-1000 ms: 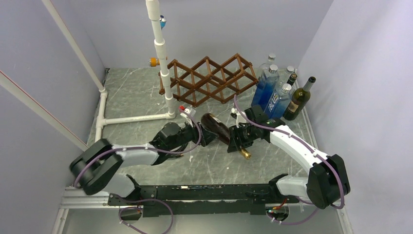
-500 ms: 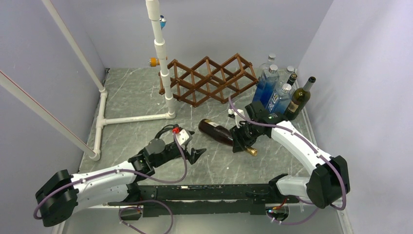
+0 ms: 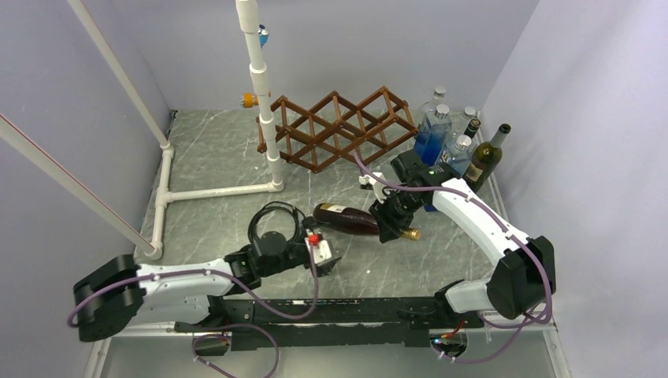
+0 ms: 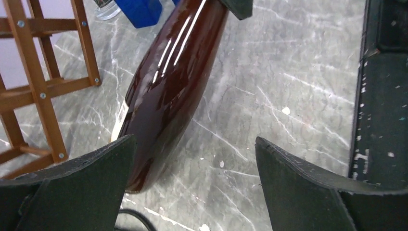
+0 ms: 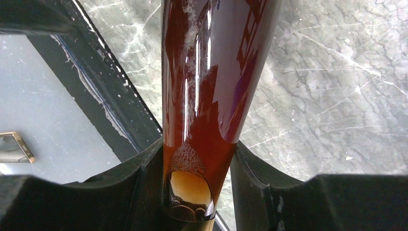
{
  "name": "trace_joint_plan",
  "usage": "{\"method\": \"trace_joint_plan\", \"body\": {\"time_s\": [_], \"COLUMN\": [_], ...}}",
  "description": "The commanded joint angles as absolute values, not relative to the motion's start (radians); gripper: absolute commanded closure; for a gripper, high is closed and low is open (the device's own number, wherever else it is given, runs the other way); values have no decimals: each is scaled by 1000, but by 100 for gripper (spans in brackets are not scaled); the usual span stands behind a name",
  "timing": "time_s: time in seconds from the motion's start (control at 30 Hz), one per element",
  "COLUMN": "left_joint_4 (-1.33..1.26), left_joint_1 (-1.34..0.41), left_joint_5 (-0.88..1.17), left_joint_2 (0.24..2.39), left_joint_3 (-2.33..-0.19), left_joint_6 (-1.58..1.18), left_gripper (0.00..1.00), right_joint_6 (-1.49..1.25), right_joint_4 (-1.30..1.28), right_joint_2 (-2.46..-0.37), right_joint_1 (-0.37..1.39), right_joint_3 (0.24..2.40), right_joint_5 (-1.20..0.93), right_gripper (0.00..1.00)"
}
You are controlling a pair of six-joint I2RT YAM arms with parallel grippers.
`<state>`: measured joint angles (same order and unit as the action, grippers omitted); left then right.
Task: Take the wine bottle off the wine rack
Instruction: Pick up the wine bottle from the wine rack.
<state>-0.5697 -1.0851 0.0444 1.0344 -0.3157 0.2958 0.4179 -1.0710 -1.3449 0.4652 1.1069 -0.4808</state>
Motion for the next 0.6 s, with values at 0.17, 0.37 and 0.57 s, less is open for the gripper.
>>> {"method": "trace_joint_plan", "body": {"time_s": [0.17, 0.37, 0.57], "left_joint_4": [-874, -917, -915], "left_joint_1": [-1178, -1178, -1178], "left_joint_5": [-166, -107, -53], "left_joint_2": [1333, 1462, 1587], "left_joint_3": [-464, -547, -612], "left_joint_6": [608, 672, 696], "left_gripper": [1, 1, 1], "right_joint_6": [497, 503, 503], "right_joint_4": [-1059, -1065, -1076], "right_joint_2": [-1326, -1345, -1360], "right_joint_1": [499, 515, 517], "right_joint_3": [1203, 1206, 1225], "right_joint_5": [-578, -582, -583], "right_gripper": [100, 100, 100]}}
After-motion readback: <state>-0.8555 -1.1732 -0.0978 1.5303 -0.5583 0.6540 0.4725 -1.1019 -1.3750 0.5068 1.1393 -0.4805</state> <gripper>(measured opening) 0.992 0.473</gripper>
